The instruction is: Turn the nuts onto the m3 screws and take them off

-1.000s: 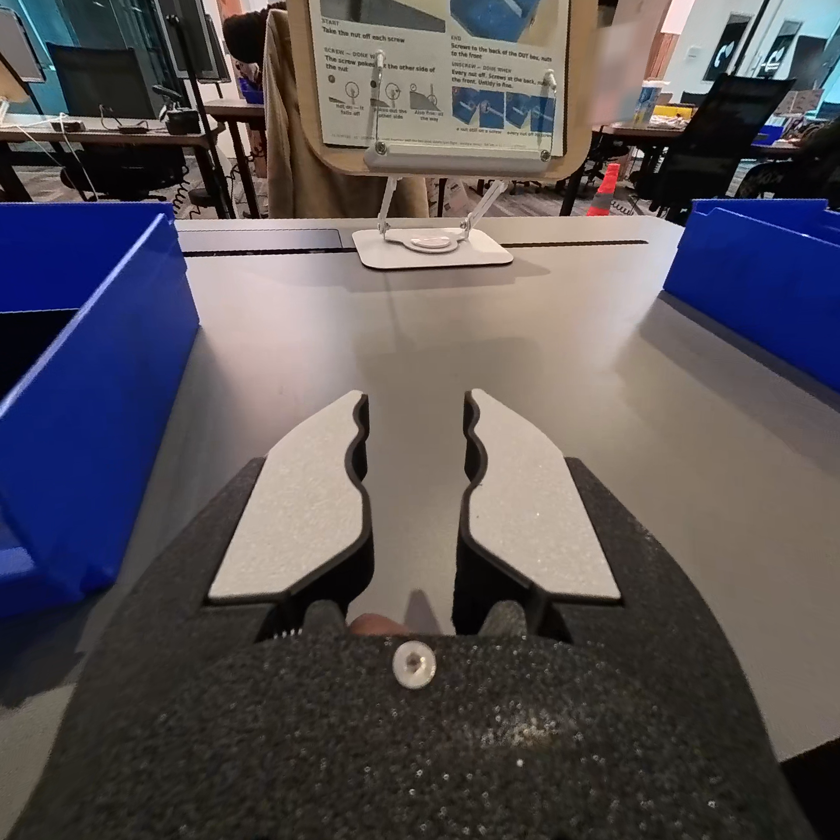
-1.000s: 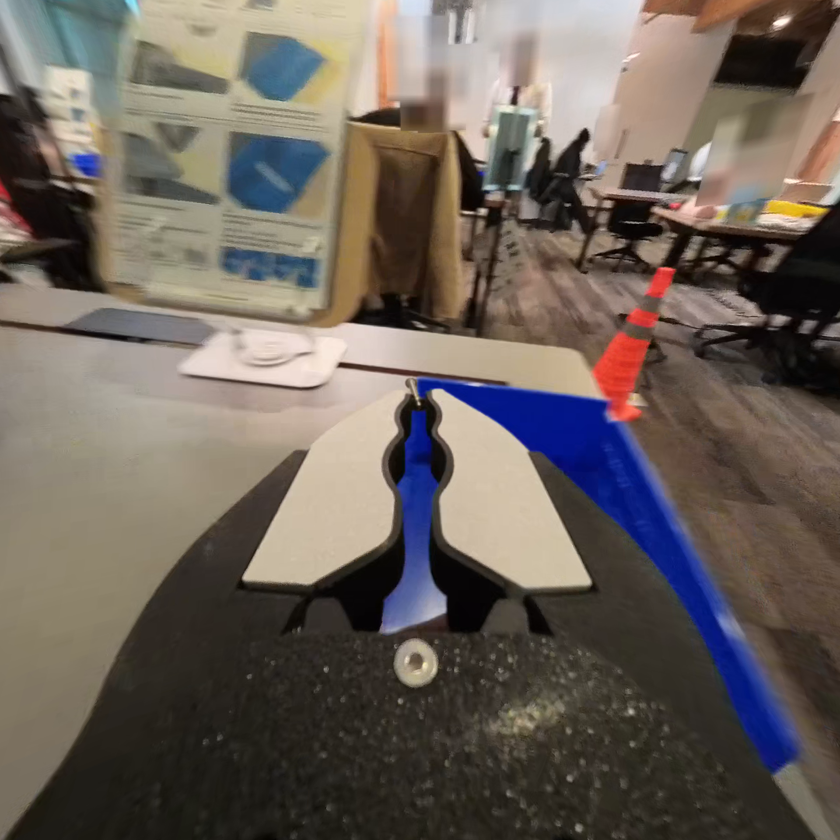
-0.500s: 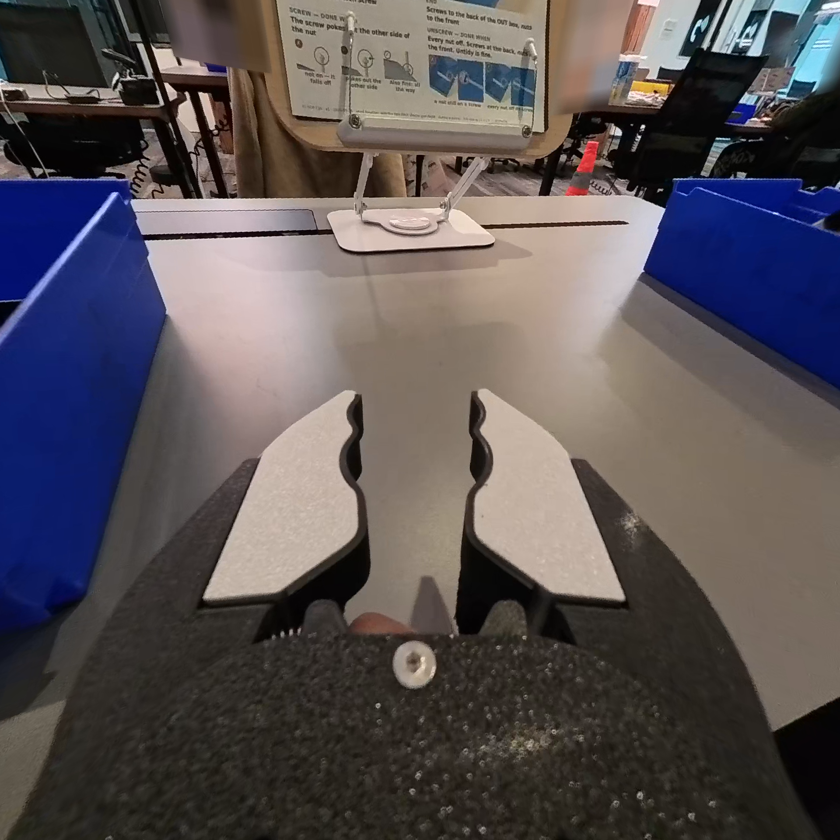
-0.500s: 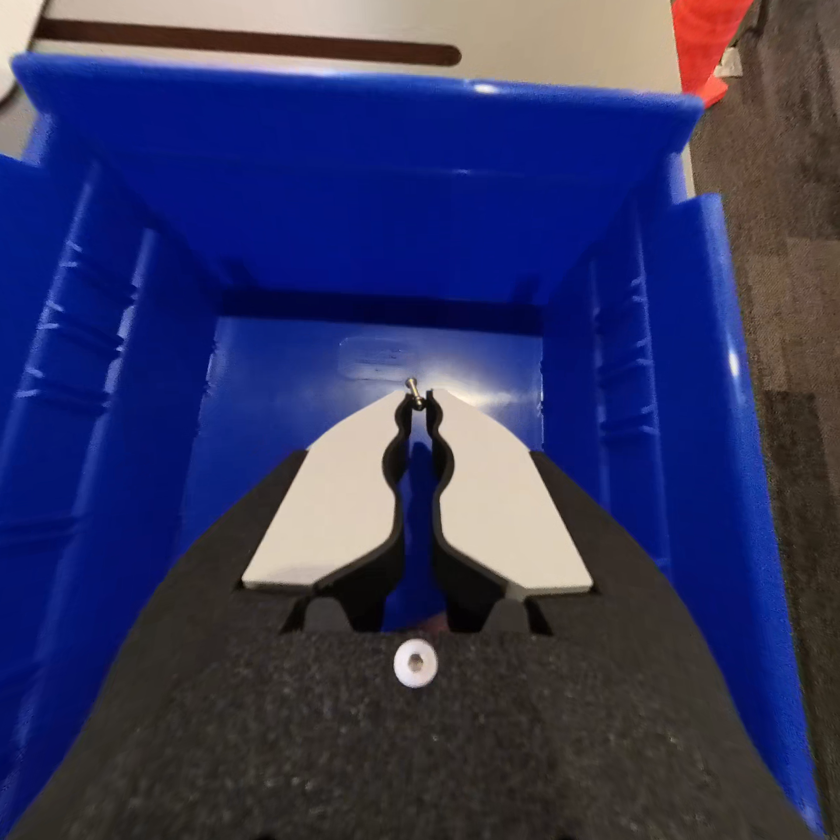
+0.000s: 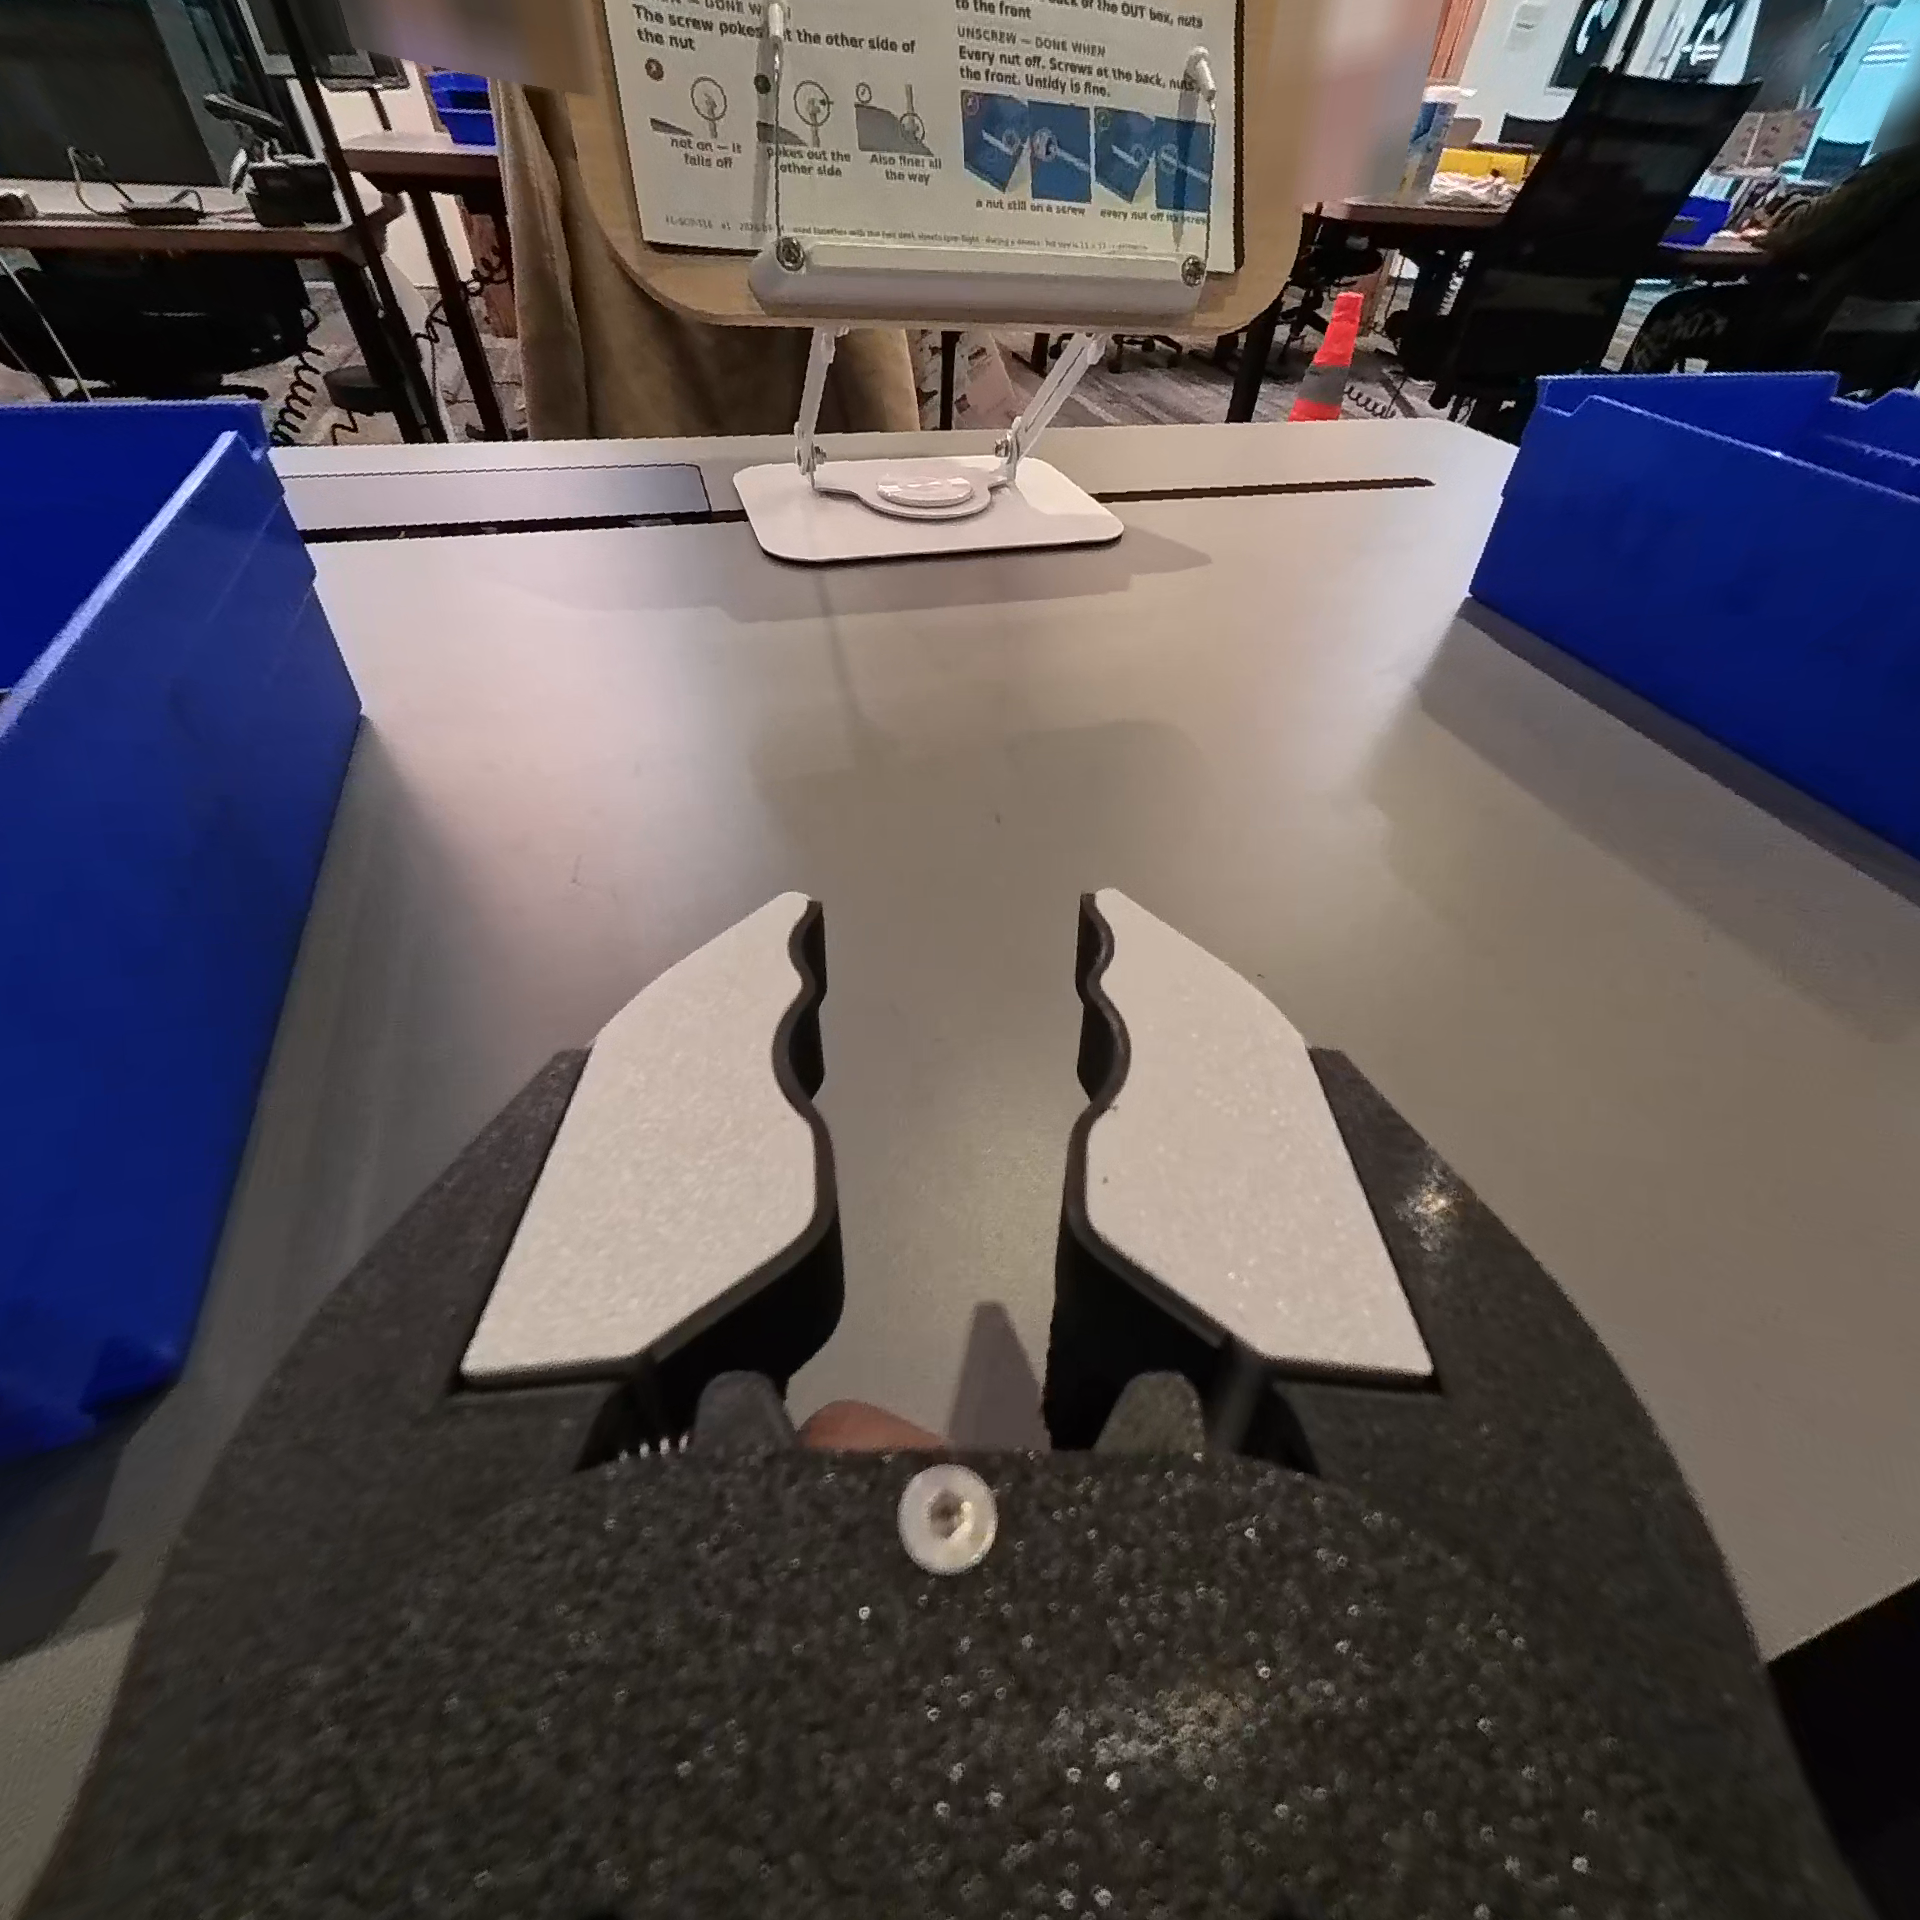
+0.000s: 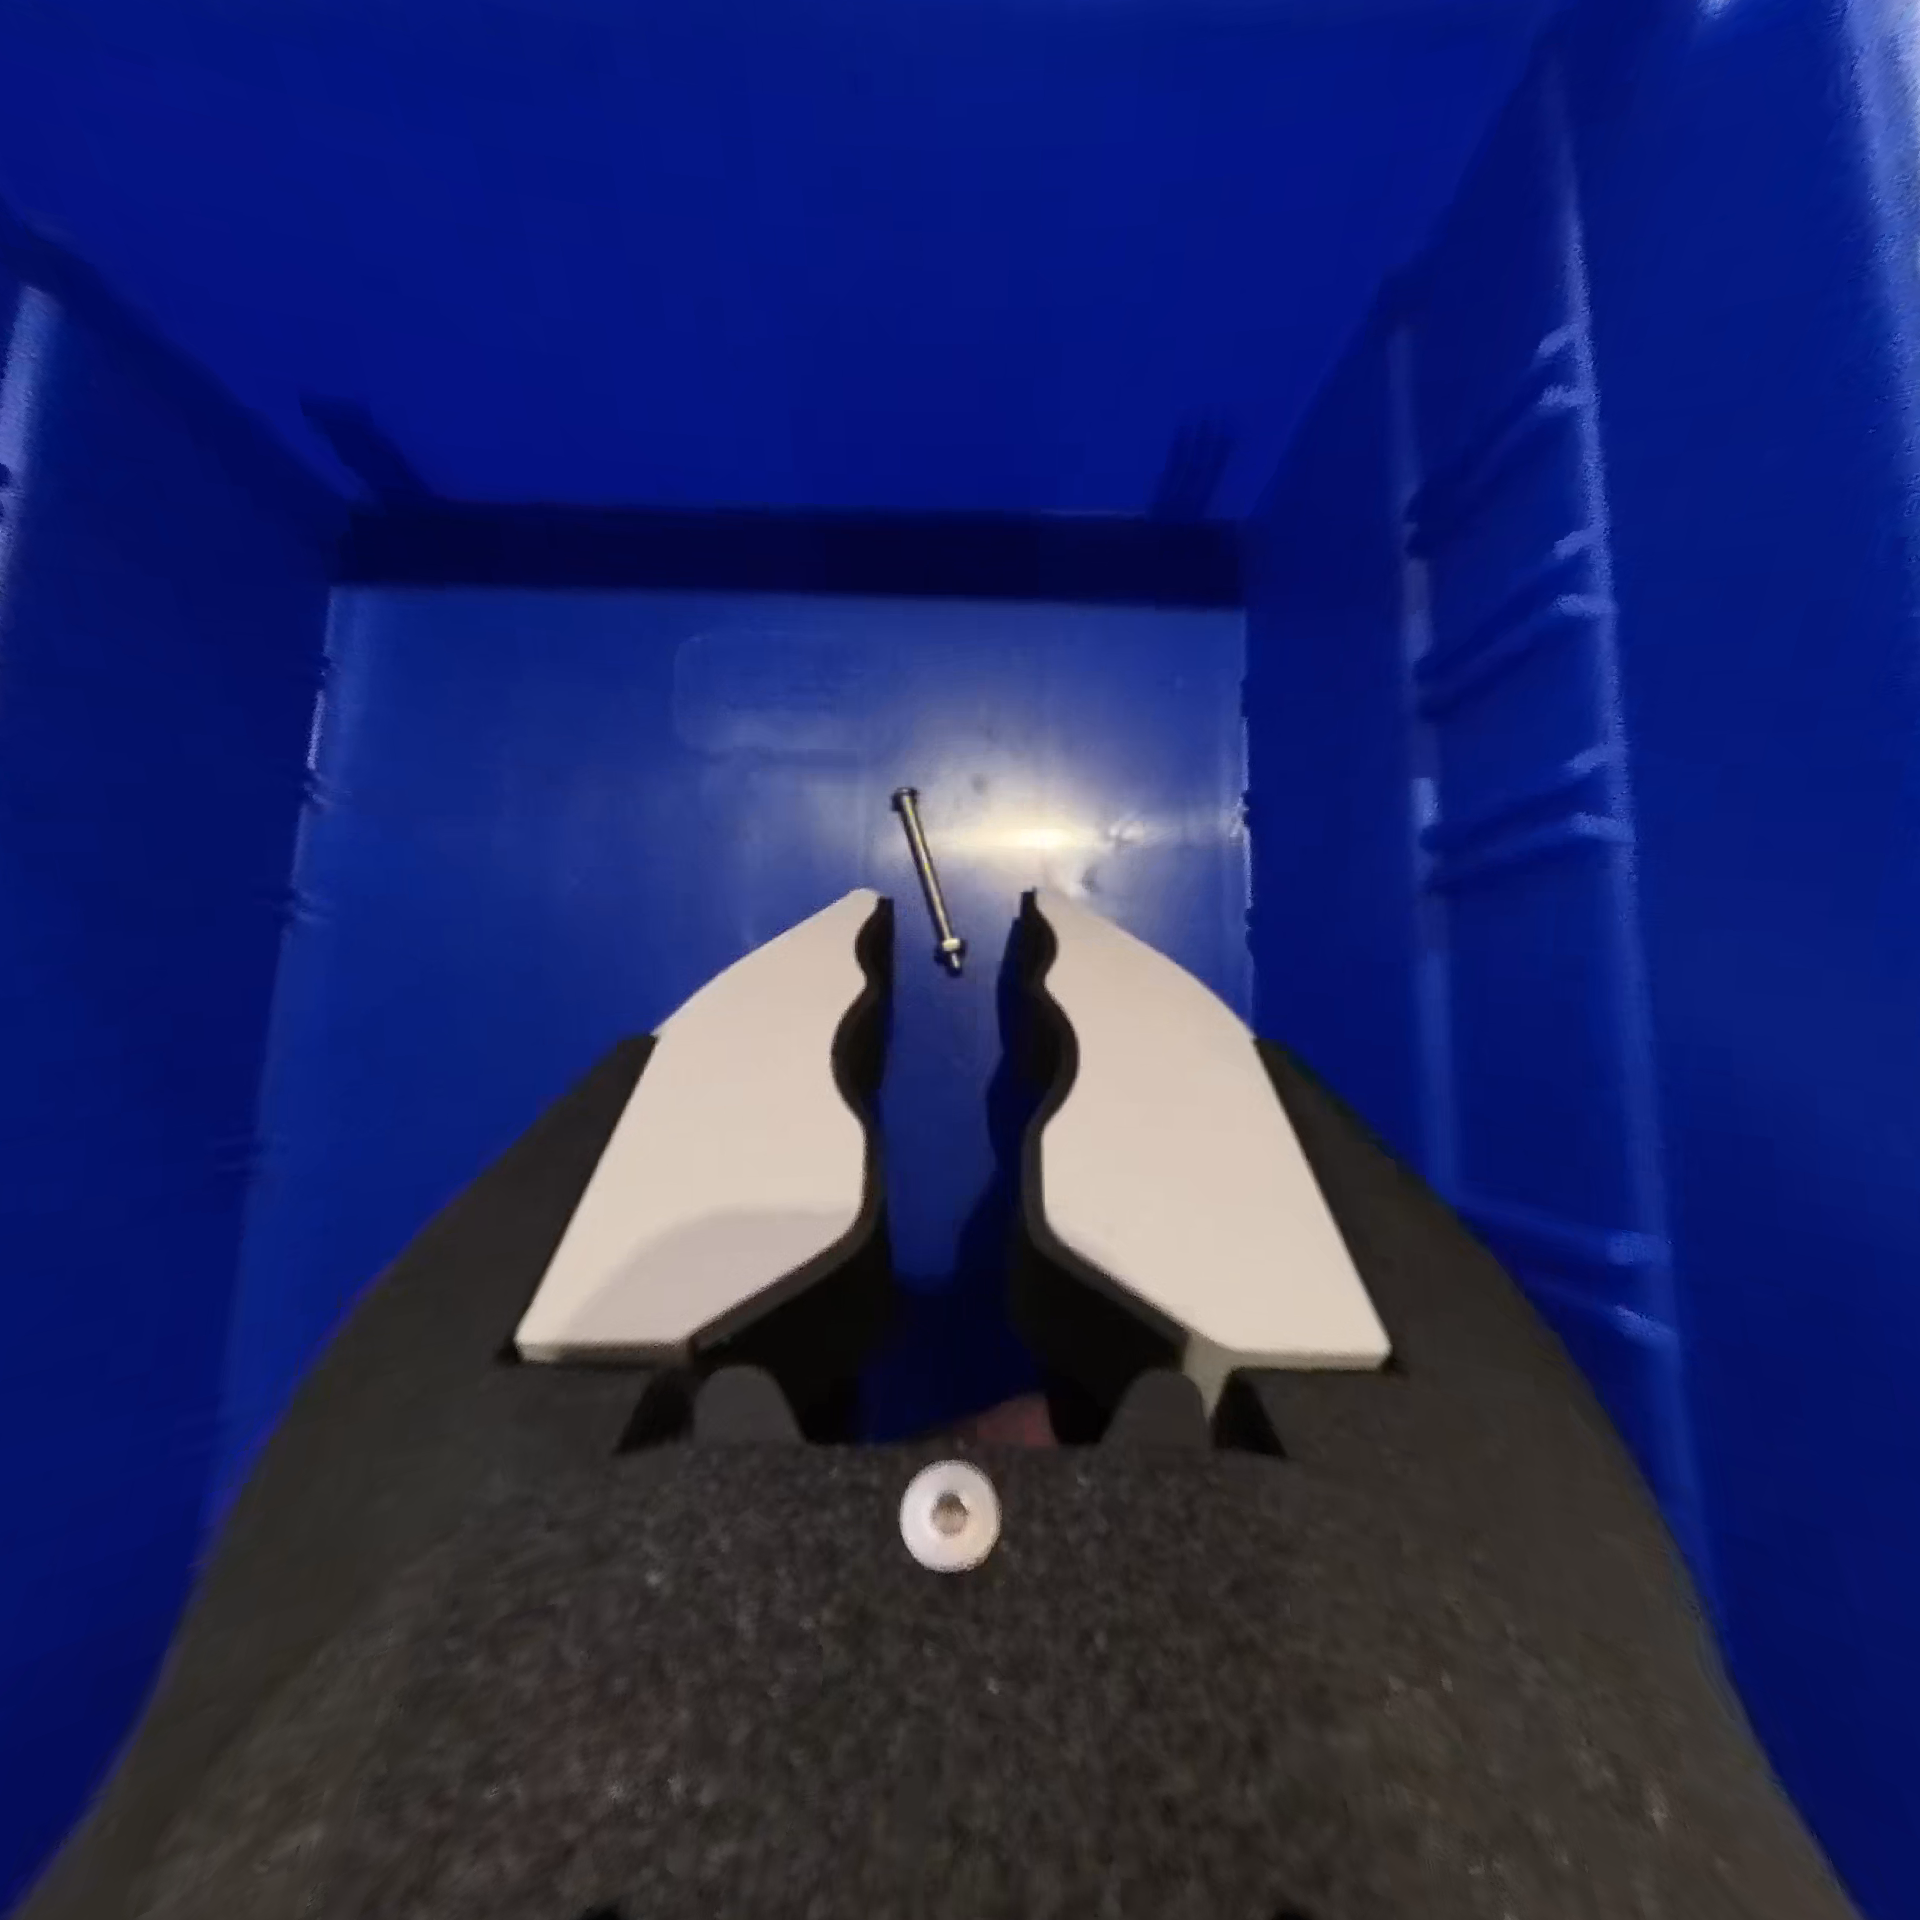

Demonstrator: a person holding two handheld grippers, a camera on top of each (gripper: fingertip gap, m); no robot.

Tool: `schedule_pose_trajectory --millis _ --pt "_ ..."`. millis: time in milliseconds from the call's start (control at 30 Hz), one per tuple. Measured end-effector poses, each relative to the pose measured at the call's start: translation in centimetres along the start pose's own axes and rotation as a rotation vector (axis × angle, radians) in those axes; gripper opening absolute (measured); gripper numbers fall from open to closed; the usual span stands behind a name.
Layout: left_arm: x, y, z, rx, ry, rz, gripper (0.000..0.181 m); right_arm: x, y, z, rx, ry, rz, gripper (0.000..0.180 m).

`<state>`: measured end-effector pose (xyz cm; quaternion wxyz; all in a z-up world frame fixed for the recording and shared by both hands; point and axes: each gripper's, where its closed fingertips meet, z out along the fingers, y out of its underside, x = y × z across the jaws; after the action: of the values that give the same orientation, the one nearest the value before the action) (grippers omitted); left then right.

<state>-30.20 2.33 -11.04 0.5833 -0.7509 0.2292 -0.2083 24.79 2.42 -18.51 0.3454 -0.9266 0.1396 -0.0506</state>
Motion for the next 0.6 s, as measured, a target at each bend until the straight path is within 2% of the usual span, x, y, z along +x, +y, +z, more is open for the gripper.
schedule_pose_trajectory --millis 67,133,267,333,400,467,600 --pt "0.1 0.0 0.0 -0.001 0.001 0.009 0.046 -0.2 -0.2 -0.7 0.013 -0.012 -0.016 0.029" --pt "0.2 0.0 0.0 0.001 0.003 0.014 0.046 -0.4 -1.6 -3.2 0.086 0.006 -0.045 0.032" --pt "0.1 0.0 0.0 0.002 0.002 0.009 0.047 -5.0 -6.1 -14.6 0.418 0.010 -0.142 0.031" --pt "0.1 0.0 0.0 0.000 -0.001 0.012 0.047 -9.0 -6.2 -20.7 0.567 -0.005 -0.186 0.033" --pt "0.2 0.0 0.1 -0.001 -0.006 0.020 0.047 -13.3 -4.6 -24.9 0.676 -0.024 -0.205 0.031" --pt "0.2 0.0 0.1 0.001 -0.012 0.028 0.047 -17.5 -1.7 -26.1 0.716 -0.059 -0.201 0.033" --pt "0.0 -0.1 0.1 0.005 -0.026 0.019 0.047 -25.1 4.6 -22.5 0.675 -0.152 -0.143 0.034"
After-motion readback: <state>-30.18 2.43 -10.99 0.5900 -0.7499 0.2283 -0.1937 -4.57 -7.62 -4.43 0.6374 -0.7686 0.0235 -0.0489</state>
